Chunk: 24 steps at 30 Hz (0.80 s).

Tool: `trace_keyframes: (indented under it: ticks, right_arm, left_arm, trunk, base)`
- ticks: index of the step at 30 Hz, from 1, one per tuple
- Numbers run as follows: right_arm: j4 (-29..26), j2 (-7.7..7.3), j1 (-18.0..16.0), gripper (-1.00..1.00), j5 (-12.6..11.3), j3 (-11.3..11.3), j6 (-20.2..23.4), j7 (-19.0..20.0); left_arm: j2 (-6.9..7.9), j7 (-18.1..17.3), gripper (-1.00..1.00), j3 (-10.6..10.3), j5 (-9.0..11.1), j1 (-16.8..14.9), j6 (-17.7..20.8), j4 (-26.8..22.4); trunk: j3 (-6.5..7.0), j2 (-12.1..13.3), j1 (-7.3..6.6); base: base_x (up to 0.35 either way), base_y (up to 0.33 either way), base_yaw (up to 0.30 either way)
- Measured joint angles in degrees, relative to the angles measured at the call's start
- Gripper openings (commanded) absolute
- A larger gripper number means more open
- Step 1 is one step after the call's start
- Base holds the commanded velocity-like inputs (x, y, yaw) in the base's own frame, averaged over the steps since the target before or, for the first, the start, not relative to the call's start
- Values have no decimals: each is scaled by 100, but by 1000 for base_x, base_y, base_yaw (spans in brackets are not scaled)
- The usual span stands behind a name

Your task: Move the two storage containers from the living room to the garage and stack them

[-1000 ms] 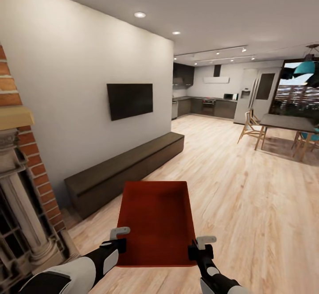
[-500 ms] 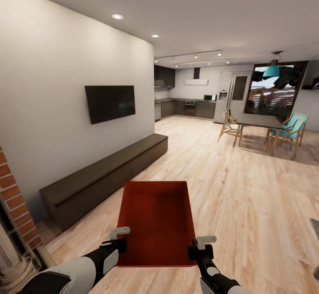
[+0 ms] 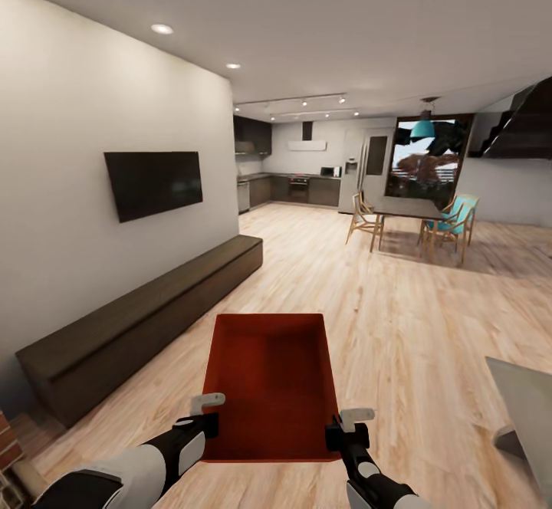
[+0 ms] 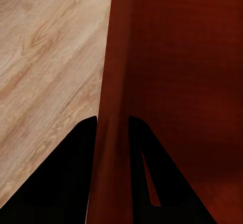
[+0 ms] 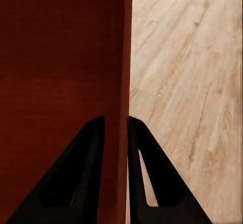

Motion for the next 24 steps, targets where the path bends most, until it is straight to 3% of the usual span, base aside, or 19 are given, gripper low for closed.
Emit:
trace_keyframes:
  ticks: [13, 24]
  right_arm:
    - [1, 0, 0, -100, 1, -1, 0, 0]
    - [2, -4, 0, -100, -2, -2, -1, 6]
  left_arm:
    - [0, 0, -100, -1, 1, 0, 0, 0]
    - [-4, 6, -100, -2, 2, 0, 0, 1]
  trunk:
    - [59, 0, 0]
    - [108, 0, -2]
  base:
    - [5, 0, -268]
    - [91, 0, -268]
